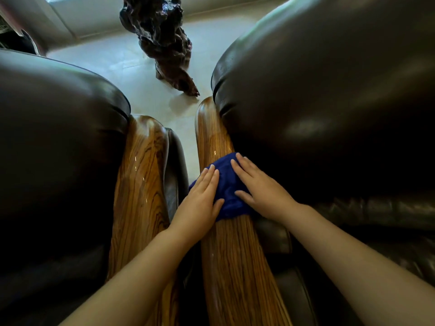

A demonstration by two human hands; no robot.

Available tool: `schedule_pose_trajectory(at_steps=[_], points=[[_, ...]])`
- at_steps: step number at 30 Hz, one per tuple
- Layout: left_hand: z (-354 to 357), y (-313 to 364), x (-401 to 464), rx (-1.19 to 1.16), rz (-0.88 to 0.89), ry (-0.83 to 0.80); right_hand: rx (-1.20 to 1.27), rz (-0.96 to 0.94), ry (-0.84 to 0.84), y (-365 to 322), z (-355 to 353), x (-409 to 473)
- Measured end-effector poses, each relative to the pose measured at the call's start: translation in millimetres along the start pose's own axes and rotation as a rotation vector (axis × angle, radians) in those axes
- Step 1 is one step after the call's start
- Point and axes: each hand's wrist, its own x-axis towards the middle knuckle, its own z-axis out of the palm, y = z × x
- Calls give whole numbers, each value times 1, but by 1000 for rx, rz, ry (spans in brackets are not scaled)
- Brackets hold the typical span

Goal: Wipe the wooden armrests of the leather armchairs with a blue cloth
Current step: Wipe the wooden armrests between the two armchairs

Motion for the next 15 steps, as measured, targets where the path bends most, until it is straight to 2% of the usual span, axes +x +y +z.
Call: schedule_pose_trajectory(at_steps=[9, 15], points=[[-20, 0, 43, -3, -69, 17, 116, 141, 104, -14, -12, 17], [-18, 8, 34, 75, -38, 68, -13, 205, 231, -37, -13, -7]])
